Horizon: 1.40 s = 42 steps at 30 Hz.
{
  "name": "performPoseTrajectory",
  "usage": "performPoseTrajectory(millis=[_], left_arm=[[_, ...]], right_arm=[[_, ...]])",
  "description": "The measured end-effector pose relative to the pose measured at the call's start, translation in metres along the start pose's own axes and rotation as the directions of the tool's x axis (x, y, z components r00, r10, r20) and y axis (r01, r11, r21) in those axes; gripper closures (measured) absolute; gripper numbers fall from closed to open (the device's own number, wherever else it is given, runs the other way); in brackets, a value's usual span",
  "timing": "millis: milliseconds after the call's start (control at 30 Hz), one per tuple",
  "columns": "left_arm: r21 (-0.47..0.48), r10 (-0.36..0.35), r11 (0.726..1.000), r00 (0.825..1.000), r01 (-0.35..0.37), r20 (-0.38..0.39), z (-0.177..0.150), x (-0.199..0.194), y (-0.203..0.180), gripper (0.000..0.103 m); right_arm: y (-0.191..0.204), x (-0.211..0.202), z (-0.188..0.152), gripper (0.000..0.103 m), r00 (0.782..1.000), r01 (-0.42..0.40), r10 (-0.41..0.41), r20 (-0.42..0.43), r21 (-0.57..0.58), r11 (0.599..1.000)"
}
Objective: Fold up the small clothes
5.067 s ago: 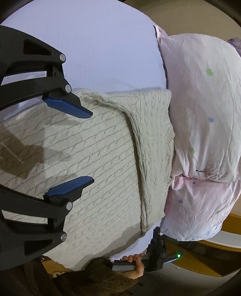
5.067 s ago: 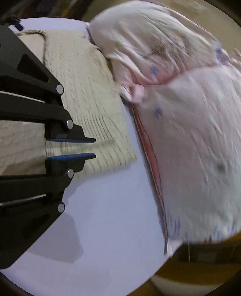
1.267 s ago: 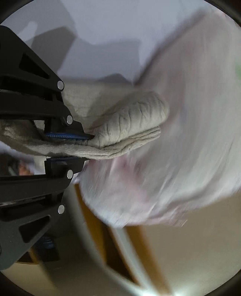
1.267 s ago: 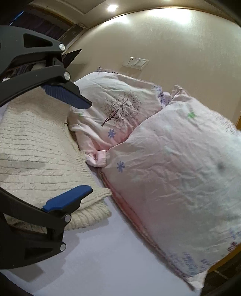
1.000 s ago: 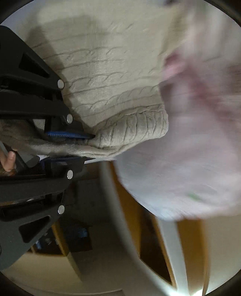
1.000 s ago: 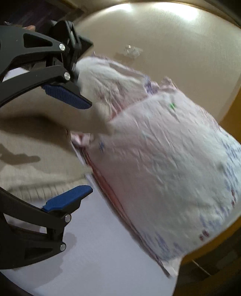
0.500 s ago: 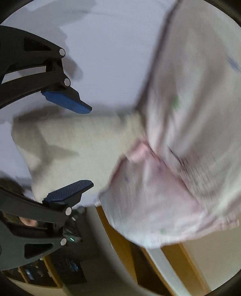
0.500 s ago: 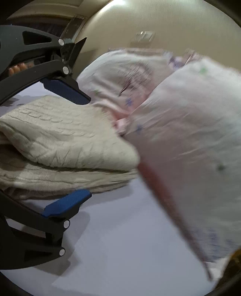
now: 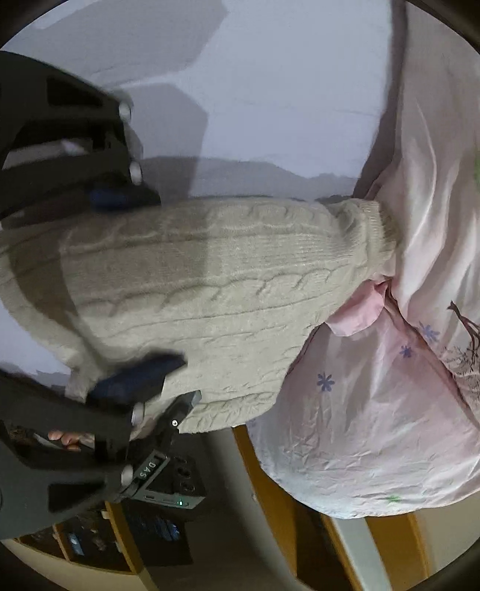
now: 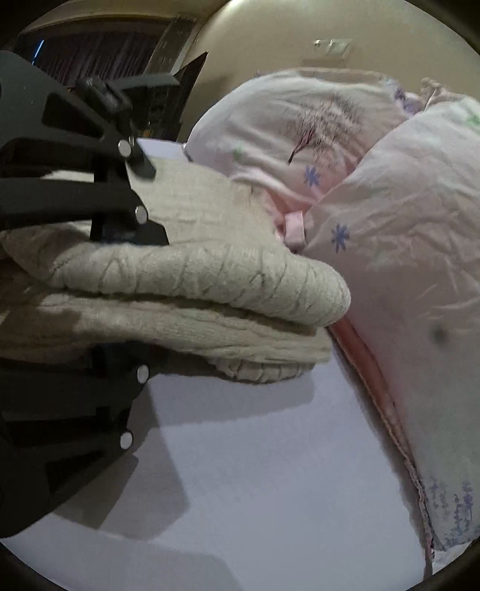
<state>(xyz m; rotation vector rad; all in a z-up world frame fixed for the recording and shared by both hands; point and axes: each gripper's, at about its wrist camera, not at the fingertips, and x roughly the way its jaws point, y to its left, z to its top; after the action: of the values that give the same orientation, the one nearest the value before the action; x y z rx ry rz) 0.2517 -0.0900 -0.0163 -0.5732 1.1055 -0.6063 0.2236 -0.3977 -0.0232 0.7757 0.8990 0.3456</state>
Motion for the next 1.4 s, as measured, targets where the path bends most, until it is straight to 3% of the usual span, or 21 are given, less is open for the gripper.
performPoseTrajectory(millis=[67, 133, 200, 233, 267, 333, 433, 533, 633, 700, 767, 833, 933, 1000, 1033, 1067, 1133, 1200, 1267, 1300, 1400], left_arm=[[0.024, -0.060, 0.998, 0.998, 0.060, -0.015, 0.001, -0.020, 0.005, 0.060], [0.075, -0.065, 0.995, 0.998, 0.065, 0.000, 0.000, -0.046, 0.007, 0.060], [0.147, -0.009, 0.989, 0.999, 0.001, 0.053, -0.001, -0.076, 0.015, 0.056], [0.154, 0.047, 0.986, 0.997, -0.057, 0.064, 0.001, -0.082, 0.022, 0.054], [0.144, 0.100, 0.984, 0.992, -0.109, 0.072, 0.003, -0.086, 0.031, 0.053], [0.107, 0.167, 0.979, 0.983, -0.174, 0.070, 0.000, -0.094, 0.045, 0.053], [0.146, 0.197, 0.963, 0.960, -0.228, 0.201, -0.018, -0.131, 0.040, 0.053], [0.222, 0.123, 0.958, 0.960, -0.181, 0.251, -0.044, -0.152, 0.019, 0.052], [0.298, 0.060, 0.947, 0.976, -0.122, 0.211, -0.070, -0.144, -0.002, 0.051], [0.332, 0.084, 0.935, 0.986, -0.127, 0.142, -0.081, -0.121, -0.007, 0.051], [0.347, 0.163, 0.920, 0.983, -0.182, 0.085, -0.088, -0.099, 0.002, 0.052], [0.338, 0.180, 0.923, 0.983, -0.183, 0.039, -0.088, -0.083, 0.010, 0.053], [0.353, 0.194, 0.914, 0.980, -0.198, 0.046, -0.088, -0.081, 0.010, 0.058], [0.360, 0.199, 0.911, 0.979, -0.202, 0.046, -0.090, -0.084, 0.009, 0.058], [0.360, 0.195, 0.911, 0.980, -0.199, 0.047, -0.092, -0.086, 0.008, 0.058], [0.361, 0.180, 0.914, 0.982, -0.187, 0.051, -0.094, -0.089, 0.006, 0.057], [0.367, 0.159, 0.914, 0.984, -0.175, 0.075, -0.097, -0.101, 0.004, 0.047], [0.382, 0.166, 0.901, 0.977, -0.204, 0.130, -0.103, -0.114, -0.001, 0.030], [0.390, 0.196, 0.886, 0.965, -0.250, 0.172, -0.109, -0.120, -0.004, 0.027], [0.388, 0.211, 0.882, 0.960, -0.268, 0.183, -0.111, -0.121, -0.005, 0.024], [0.356, 0.306, 0.860, 0.927, -0.367, 0.216, -0.123, -0.121, -0.004, 0.012]], right_arm=[[0.017, -0.002, -0.008, 0.073, 0.996, -0.081, 0.081, -0.023, -0.018, 0.997], [0.037, 0.005, -0.018, 0.073, 0.992, -0.112, 0.108, -0.058, -0.072, 0.991], [0.060, 0.029, -0.028, 0.071, 0.993, -0.083, 0.070, -0.099, -0.137, 0.987], [0.068, 0.042, -0.032, 0.065, 0.992, -0.045, 0.024, -0.121, -0.174, 0.984], [0.074, 0.055, -0.036, 0.050, 0.989, 0.032, -0.063, -0.135, -0.220, 0.975], [0.079, 0.052, -0.040, 0.041, 0.989, 0.090, -0.115, -0.094, -0.236, 0.968], [0.081, 0.004, -0.039, 0.041, 0.995, 0.078, -0.063, 0.082, -0.190, 0.979], [0.092, -0.004, -0.045, 0.049, 0.994, 0.077, -0.059, 0.087, -0.220, 0.972], [0.110, 0.025, -0.059, 0.094, 0.990, 0.137, -0.140, 0.017, -0.340, 0.930], [0.118, 0.026, -0.063, 0.095, 0.972, 0.235, -0.207, 0.113, -0.401, 0.885], [0.109, 0.015, -0.053, 0.096, 0.959, 0.269, -0.218, 0.180, -0.348, 0.898], [0.096, 0.015, -0.046, 0.096, 0.954, 0.286, -0.241, 0.177, -0.306, 0.908], [0.093, 0.030, -0.049, 0.094, 0.943, 0.330, -0.298, 0.145, -0.323, 0.887], [0.103, 0.024, -0.050, 0.087, 0.931, 0.363, -0.325, 0.164, -0.342, 0.867], [0.111, 0.011, -0.053, 0.075, 0.928, 0.367, -0.319, 0.192, -0.333, 0.869], [0.117, -0.002, -0.057, 0.070, 0.928, 0.361, -0.300, 0.220, -0.330, 0.873], [0.121, -0.031, -0.071, 0.062, 0.947, 0.288, -0.207, 0.244, -0.366, 0.885], [0.131, -0.041, -0.094, 0.061, 0.973, 0.198, -0.125, 0.194, -0.430, 0.881], [0.130, -0.021, -0.111, 0.061, 0.975, 0.220, -0.185, 0.123, -0.449, 0.866], [0.119, -0.002, -0.116, 0.061, 0.955, 0.289, -0.284, 0.080, -0.443, 0.848], [0.115, -0.005, -0.124, 0.061, 0.948, 0.317, -0.289, 0.133, -0.462, 0.828]])
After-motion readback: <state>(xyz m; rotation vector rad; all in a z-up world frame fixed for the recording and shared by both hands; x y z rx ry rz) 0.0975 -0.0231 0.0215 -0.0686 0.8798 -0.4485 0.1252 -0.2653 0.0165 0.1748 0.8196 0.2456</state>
